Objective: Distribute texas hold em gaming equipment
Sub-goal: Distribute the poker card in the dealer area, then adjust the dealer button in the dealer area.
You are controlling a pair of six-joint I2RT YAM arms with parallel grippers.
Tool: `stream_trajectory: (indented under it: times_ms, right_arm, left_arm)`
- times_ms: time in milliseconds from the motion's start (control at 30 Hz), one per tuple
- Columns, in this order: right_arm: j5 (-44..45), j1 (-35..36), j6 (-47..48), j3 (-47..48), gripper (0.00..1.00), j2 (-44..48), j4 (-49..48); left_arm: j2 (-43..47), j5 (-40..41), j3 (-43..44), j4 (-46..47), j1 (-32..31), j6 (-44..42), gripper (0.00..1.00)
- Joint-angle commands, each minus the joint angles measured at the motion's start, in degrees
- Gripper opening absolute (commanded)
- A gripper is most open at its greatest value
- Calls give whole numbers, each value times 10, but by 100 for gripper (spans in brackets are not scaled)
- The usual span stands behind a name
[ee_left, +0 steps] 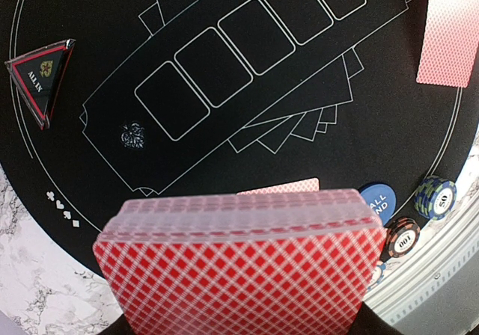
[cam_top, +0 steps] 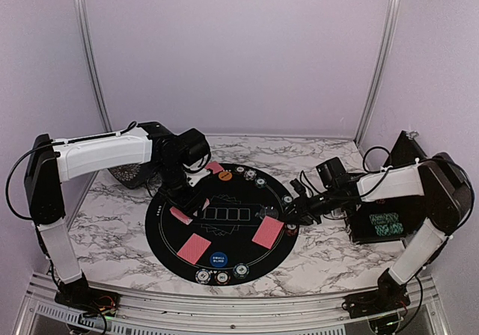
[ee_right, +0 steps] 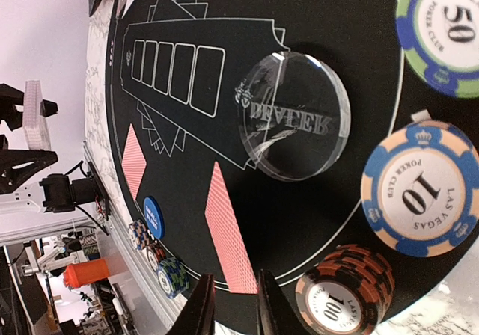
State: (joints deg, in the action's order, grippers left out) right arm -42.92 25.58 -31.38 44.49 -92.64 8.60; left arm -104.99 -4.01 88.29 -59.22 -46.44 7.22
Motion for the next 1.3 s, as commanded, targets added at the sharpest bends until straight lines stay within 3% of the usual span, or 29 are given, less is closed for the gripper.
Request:
stream_trajectory:
  times_ms: [0,633,967,1267]
  right_arm:
    - [14,-3,11,28,19,11,15]
    - [44,23,15,77,20,-7,26]
    - [109,63,36,129,37,-52,62]
    - [159,84,47,151,43,-79,86]
  left_arm:
    - [4,0,0,-5,3,-4,57]
    - [4,-3,0,-6,4,-4,57]
    - [9,-1,-5,-5,4,-1,57]
    - [10,0,-6,-5,4,0,57]
